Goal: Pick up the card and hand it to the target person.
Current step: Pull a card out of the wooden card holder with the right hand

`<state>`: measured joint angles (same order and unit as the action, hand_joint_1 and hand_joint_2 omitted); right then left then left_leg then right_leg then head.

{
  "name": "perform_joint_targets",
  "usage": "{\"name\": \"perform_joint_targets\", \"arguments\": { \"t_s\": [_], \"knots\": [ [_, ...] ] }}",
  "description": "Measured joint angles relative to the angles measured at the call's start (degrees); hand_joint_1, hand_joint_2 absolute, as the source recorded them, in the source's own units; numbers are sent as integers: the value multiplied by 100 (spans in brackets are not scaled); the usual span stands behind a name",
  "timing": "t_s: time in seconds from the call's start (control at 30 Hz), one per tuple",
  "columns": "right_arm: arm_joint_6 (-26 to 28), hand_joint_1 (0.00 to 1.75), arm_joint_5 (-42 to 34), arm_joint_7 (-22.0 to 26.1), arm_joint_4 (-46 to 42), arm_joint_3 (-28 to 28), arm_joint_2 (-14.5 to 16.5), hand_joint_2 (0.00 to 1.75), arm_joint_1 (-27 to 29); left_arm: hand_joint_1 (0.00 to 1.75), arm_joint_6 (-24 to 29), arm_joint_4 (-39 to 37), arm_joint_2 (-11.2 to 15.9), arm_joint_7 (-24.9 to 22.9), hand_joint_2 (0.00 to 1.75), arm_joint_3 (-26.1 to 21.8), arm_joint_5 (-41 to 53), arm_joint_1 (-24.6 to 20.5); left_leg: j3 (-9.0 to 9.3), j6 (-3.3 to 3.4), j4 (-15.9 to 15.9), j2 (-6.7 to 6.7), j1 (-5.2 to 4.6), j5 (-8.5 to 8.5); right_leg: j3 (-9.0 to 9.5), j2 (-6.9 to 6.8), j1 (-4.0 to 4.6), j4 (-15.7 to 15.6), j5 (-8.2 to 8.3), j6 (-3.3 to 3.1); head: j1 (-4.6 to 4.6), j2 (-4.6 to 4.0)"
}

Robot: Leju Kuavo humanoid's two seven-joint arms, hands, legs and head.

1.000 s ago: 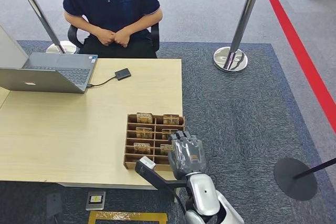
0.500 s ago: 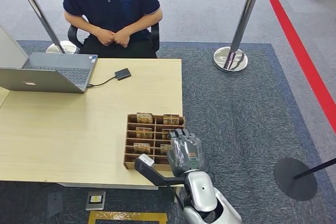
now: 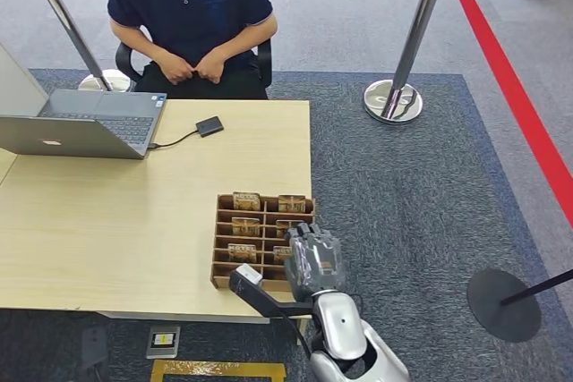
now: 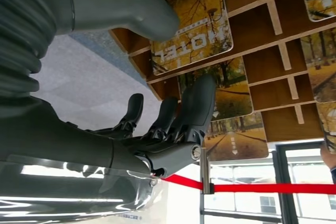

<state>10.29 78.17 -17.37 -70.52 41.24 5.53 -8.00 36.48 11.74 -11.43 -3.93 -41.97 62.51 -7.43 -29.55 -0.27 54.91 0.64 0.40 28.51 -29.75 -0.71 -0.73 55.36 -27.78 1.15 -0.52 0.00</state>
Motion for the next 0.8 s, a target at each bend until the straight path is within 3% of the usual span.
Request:
{"name": "perform_joint_targets", "arguments": {
  "t_s": [0.57,0.67,0.8],
  "knots": [
    [-20,85,-1,58,108,7,33,175,-47,0,1,-2,2,8,0,0,-63,6,-1,0,0,0,0,0,0,0,0,0,0,0,-1,0],
    [-20,93,-1,58,108,7,33,175,-47,0,1,-2,1,8,0,0,-63,6,-1,0,0,0,0,0,0,0,0,0,0,0,-1,0],
    [-19,119,-10,60,108,7,33,175,-50,0,-1,-2,2,8,0,0,-60,6,0,0,0,0,0,0,0,0,0,0,0,0,-1,0]
  ]
}}
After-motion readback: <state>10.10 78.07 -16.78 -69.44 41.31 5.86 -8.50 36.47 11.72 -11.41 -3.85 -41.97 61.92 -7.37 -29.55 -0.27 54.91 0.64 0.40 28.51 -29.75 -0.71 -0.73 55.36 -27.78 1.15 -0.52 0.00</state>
